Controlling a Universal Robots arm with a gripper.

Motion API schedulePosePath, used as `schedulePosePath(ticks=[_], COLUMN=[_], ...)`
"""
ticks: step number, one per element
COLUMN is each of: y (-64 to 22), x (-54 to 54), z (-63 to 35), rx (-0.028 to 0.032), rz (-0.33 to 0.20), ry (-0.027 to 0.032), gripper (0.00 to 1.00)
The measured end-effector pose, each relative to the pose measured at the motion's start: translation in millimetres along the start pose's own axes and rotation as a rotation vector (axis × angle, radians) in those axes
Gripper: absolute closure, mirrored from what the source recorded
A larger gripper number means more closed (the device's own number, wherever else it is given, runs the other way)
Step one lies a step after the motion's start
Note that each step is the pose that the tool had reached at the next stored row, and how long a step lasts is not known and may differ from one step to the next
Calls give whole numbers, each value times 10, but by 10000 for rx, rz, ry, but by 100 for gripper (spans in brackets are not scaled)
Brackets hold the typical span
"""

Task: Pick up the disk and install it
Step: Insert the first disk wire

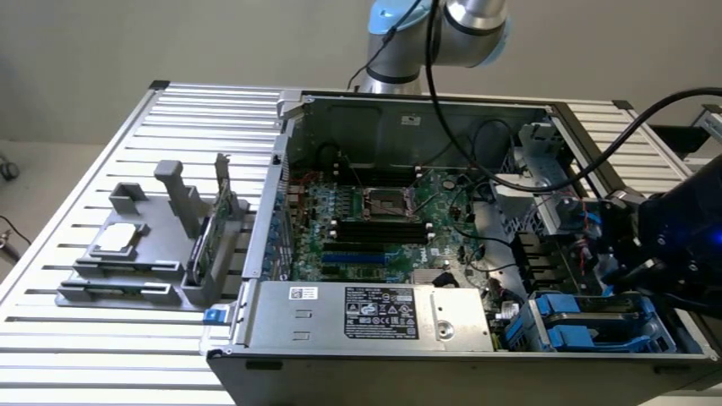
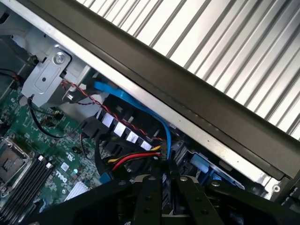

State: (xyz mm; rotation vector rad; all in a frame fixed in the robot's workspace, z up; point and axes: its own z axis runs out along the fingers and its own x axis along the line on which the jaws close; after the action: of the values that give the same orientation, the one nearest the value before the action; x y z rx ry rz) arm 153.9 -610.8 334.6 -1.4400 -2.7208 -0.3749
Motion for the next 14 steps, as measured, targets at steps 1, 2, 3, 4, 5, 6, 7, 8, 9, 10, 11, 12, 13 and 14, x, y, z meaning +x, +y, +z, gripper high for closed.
schedulePosePath(ticks=[1, 2, 3, 4, 5, 6, 7, 8, 9, 10, 11, 12, 13, 14], y=[-8, -16, -23, -30, -37, -43, -51, -57, -64, -70, -71, -72, -73, -74], x=[7, 13, 20, 26, 32, 38, 43, 48, 50, 52, 51, 51, 51, 51], z=[-4, -8, -15, -23, -32, -41, -51, -60, -68, -74, -78, -81, -81, -81], rx=[19, 33, 40, 46, 49, 51, 53, 56, 60, 64, 71, 75, 77, 76], rz=[6, 10, 14, 17, 20, 24, 31, 38, 49, 71, 103, 153, 229, 322], ry=[13, 25, 35, 44, 54, 63, 74, 84, 94, 107, 117, 122, 124, 118], gripper=[83, 83, 83, 83, 83, 83, 83, 83, 83, 83, 83, 83, 83, 83])
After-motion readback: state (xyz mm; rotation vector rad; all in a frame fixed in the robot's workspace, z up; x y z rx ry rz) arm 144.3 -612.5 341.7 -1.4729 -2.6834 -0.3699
